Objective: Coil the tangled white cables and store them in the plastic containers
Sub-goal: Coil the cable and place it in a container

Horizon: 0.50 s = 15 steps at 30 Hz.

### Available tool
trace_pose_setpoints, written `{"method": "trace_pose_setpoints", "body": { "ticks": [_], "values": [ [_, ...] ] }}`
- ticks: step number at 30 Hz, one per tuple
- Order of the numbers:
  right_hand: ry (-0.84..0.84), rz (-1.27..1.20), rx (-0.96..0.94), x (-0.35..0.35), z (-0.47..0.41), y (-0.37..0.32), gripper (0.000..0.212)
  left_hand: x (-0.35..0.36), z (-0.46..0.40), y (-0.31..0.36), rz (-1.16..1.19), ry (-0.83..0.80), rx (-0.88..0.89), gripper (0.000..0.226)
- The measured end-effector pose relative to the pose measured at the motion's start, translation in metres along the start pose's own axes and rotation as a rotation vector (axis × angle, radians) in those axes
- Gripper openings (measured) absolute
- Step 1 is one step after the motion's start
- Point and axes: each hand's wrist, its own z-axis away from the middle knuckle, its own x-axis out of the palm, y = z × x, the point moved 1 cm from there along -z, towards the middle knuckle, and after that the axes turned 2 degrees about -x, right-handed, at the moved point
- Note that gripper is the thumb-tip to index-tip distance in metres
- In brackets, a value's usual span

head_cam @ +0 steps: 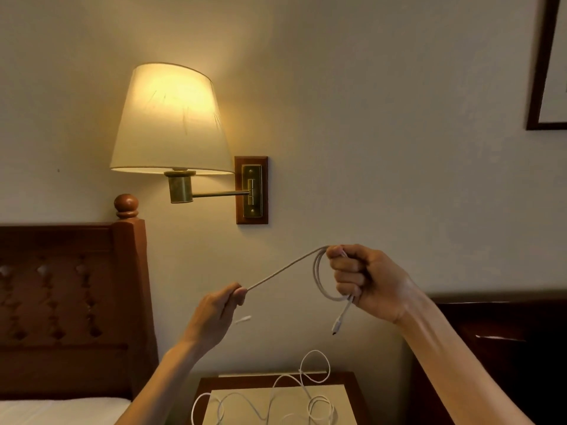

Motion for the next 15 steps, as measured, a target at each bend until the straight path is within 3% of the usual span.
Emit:
{"method": "trace_pose_setpoints", "body": {
  "ticks": [3, 5, 8, 11, 15],
  "values": [
    [-0.004, -0.022, -0.056, 0.0, -0.004, 0.003, 0.025, 0.013, 0.016, 0.008, -0.096, -0.14, -0.127, 0.028],
    [0.022, 0.037, -0.099, 0.002, -0.011, 0.008, 0.029, 0.019, 0.018, 0.038, -0.265, -0.369, -0.174, 0.025],
    [0.101, 0.333, -0.172, 0.003, -0.022, 0.02, 0.034, 0.018, 0.012, 0.096, -0.412, -0.647, -0.027, 0.031],
    [0.126, 0.642, -0.24, 0.004, -0.025, 0.033, 0.032, 0.002, 0.001, 0.142, -0.392, -0.578, 0.175, 0.036],
    [0.088, 0.809, -0.217, 0.002, -0.02, 0.044, 0.033, -0.016, -0.014, 0.163, -0.349, -0.36, 0.314, 0.033]
  ]
}}
